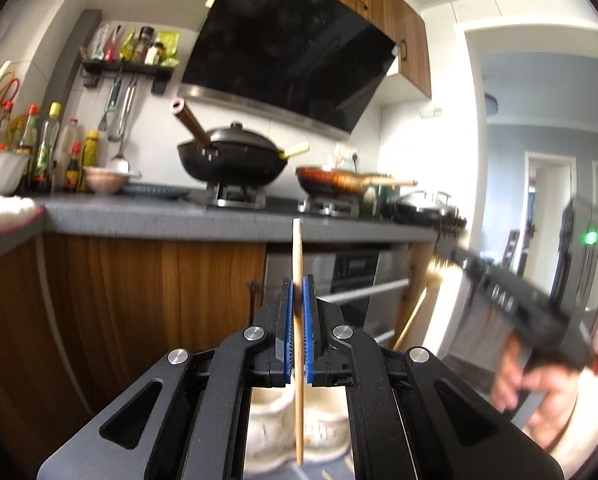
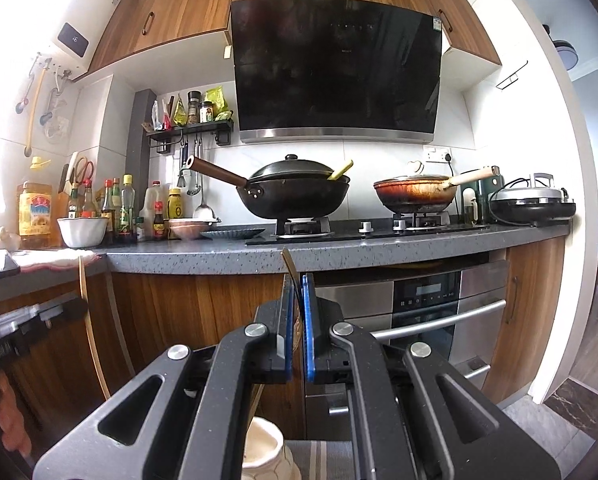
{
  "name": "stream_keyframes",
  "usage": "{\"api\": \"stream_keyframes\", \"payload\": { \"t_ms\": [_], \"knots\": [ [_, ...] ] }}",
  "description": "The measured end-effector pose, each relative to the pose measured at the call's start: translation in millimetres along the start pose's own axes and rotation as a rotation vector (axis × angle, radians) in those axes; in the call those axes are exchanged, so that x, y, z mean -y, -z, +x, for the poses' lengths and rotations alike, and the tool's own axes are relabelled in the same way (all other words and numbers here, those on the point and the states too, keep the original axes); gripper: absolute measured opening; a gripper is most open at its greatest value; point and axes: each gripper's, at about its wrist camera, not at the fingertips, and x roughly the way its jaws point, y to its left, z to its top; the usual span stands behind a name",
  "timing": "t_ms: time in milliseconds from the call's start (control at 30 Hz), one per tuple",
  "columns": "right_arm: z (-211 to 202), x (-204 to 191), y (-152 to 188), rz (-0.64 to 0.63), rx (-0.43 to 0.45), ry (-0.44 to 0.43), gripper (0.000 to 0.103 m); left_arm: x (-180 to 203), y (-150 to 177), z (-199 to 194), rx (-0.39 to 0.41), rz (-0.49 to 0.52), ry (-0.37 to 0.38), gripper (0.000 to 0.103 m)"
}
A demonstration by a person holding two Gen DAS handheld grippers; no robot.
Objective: Organize utensils
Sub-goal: 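Insert the chopstick in the taller pot while the right tool drops the fork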
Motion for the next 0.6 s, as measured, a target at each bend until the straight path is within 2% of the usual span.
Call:
{"api": "stream_keyframes", "payload": {
  "t_ms": [167,300,433,600],
  "knots": [
    [18,-1,0,-0.006,0.000,0.025,0.004,-7,-25,13,0.063,-0.006,-0.019,0.005],
    [35,-1,13,-0.014,-0.030,0.042,0.004,-7,-27,34,0.079,0.045,-0.090,0.005],
    [48,-2,31,-0.023,-0.070,0.034,0.004,-15,-9,60,0.029,0.051,-0.130,0.005],
    [60,-2,52,-0.036,-0.112,0.028,0.004,-32,19,74,-0.033,0.018,-0.156,0.005]
  ]
}}
